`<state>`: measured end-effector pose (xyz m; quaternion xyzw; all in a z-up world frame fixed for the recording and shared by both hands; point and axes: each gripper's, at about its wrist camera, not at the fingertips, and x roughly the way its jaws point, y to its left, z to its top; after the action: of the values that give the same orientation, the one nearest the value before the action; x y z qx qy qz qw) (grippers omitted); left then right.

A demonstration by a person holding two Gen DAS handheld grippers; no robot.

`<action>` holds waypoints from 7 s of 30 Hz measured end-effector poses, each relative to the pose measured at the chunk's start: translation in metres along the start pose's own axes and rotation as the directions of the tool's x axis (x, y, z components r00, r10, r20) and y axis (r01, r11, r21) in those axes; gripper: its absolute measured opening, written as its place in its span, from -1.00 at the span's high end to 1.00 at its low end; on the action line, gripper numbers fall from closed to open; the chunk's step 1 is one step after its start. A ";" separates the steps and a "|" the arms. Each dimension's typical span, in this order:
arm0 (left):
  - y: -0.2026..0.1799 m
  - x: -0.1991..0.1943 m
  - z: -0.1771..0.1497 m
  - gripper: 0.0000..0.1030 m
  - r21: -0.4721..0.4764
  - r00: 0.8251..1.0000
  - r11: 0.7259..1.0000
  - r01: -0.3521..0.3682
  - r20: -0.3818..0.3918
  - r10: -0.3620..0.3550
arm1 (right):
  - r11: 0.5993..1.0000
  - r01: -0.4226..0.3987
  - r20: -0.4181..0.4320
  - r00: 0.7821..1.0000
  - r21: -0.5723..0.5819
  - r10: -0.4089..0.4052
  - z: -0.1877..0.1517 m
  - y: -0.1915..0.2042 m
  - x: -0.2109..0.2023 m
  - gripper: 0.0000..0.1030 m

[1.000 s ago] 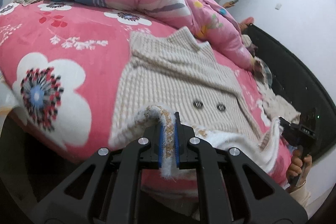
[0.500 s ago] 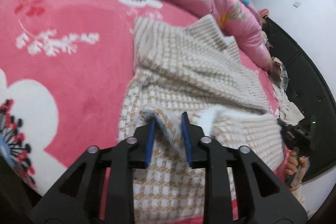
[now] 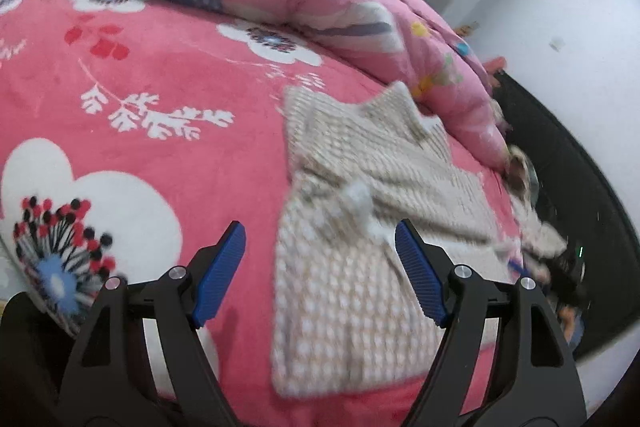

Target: Fold large clothes

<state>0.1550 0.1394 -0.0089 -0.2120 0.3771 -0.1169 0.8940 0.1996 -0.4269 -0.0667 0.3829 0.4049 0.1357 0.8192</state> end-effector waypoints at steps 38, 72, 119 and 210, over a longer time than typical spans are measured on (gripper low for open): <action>-0.008 0.022 -0.073 0.60 -0.065 0.992 0.991 -0.118 0.043 0.121 | 0.947 0.269 0.024 0.963 -0.176 -0.270 -0.053 0.021 -0.013 0.66; 0.005 -0.057 -0.084 0.14 -0.079 0.999 0.997 -0.026 0.019 0.028 | 0.955 0.206 0.076 0.978 -0.213 -0.194 -0.037 0.025 -0.089 -0.01; -0.051 0.059 -0.045 0.28 0.258 0.960 0.930 -0.261 -0.027 0.277 | 0.762 0.424 0.124 0.899 -0.490 -0.420 -0.016 0.050 0.006 0.08; -0.076 0.055 -0.119 -0.23 0.310 0.964 0.922 -0.230 -0.060 0.260 | 0.707 0.256 -0.061 0.919 -0.659 -0.390 -0.151 0.121 0.057 -0.29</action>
<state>0.1035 0.0170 -0.0819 -0.0187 0.4226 -0.0705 0.9034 0.1310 -0.2370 -0.0665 -0.0112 0.4737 0.1559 0.8667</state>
